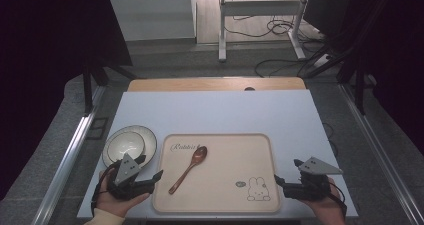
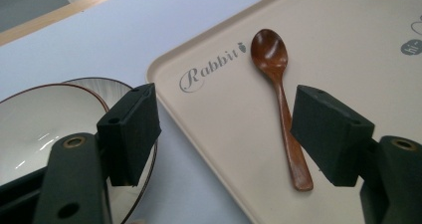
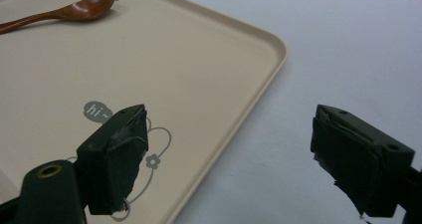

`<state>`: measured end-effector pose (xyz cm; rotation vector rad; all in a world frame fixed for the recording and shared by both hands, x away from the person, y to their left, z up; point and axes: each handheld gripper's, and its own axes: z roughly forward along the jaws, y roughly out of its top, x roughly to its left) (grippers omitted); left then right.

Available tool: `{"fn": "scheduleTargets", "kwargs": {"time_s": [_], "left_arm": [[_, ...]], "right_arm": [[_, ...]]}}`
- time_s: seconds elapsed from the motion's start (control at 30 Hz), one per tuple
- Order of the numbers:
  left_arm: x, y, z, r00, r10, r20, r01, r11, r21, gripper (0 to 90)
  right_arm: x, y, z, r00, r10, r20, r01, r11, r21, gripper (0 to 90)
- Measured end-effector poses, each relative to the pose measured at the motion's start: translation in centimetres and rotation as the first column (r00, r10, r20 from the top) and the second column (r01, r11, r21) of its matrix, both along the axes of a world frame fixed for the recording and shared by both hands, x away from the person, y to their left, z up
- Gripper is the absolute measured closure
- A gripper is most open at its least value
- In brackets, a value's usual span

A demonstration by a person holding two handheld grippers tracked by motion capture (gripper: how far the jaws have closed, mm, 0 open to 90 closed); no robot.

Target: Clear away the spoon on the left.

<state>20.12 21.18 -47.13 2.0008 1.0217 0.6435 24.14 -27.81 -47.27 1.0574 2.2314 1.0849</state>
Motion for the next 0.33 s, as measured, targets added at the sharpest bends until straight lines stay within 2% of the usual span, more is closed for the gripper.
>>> {"fn": "scheduleTargets", "kwargs": {"time_s": [0.33], "left_arm": [[0.02,-0.21,-0.13,1.0,-0.006,-0.003,0.006,0.9999,0.013,26.8]], "right_arm": [[-0.03,-0.04,0.0,1.0,0.002,0.003,-0.002,1.0,0.006,14.7]]}}
